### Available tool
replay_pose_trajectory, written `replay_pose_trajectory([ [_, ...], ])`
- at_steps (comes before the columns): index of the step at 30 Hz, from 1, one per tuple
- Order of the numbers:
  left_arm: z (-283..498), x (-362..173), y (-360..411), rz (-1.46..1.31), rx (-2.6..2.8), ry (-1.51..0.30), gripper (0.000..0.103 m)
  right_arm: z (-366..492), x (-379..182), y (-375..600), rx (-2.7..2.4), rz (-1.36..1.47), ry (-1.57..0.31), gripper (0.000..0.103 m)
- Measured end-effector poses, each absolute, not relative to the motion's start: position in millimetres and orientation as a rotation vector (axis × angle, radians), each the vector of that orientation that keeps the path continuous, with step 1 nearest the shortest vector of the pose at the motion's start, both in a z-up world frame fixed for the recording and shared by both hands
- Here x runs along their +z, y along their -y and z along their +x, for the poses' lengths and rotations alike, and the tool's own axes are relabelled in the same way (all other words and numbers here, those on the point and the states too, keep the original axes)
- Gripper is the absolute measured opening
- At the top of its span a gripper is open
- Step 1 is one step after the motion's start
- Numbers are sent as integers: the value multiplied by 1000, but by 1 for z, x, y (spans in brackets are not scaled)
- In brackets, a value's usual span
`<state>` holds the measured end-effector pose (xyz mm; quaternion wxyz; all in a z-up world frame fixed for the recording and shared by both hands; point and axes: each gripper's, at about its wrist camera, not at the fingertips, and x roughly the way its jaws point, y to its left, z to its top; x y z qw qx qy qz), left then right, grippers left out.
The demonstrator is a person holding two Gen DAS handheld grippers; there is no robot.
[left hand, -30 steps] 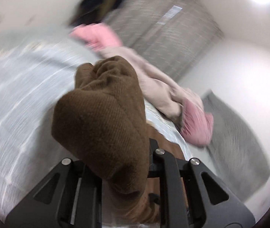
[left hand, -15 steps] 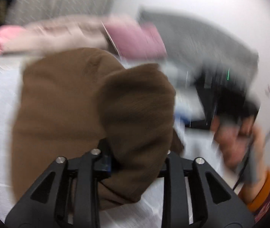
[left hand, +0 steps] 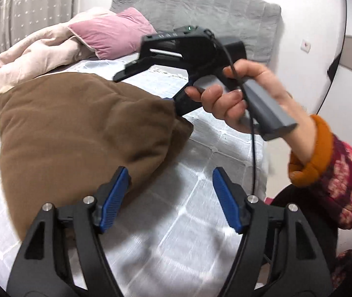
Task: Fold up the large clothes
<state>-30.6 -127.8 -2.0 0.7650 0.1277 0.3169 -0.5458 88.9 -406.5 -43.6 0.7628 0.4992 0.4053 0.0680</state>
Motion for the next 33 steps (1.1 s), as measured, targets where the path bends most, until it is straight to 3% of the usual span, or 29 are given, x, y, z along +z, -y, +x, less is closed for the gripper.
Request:
replay_pose_trajectory([
  [3,-15,-3,107,199,-1101,-703,82,107,-45,406,118,1049,-914,77],
  [10,43,-19,64,53,-782,-743,83,136,-42,386,65,1012,-900,78],
  [12,56,-26,57,-11,-742,-766,83,141,-34,375,85,950,-899,72],
  [13,62,-29,51,-59,-725,-784,83,143,-32,369,88,914,-901,54],
  [14,66,-34,47,-101,-711,-800,83,147,-28,362,79,850,-908,26],
  [17,74,-40,39,-219,-683,-839,83,148,-7,352,64,771,-824,16],
  [19,73,-39,39,-273,-691,-854,83,136,20,362,137,814,-669,11],
  [20,70,-37,41,-284,-703,-850,83,125,37,375,179,854,-562,0],
  [21,68,-35,43,-284,-710,-843,83,107,56,396,198,887,-417,0],
  [24,68,-31,59,-215,-706,-820,83,55,77,462,124,960,-210,1],
  [28,59,-39,74,-112,-689,-778,85,42,26,504,139,1171,-320,11],
  [30,54,-43,79,-80,-669,-741,85,54,10,493,157,1167,-460,38],
  [31,53,-43,79,-76,-664,-732,85,59,7,485,159,1136,-516,62],
  [32,54,-42,79,-71,-659,-729,85,68,5,469,173,1082,-585,69],
  [33,53,-42,78,-69,-659,-731,85,73,3,459,185,1051,-641,71],
])
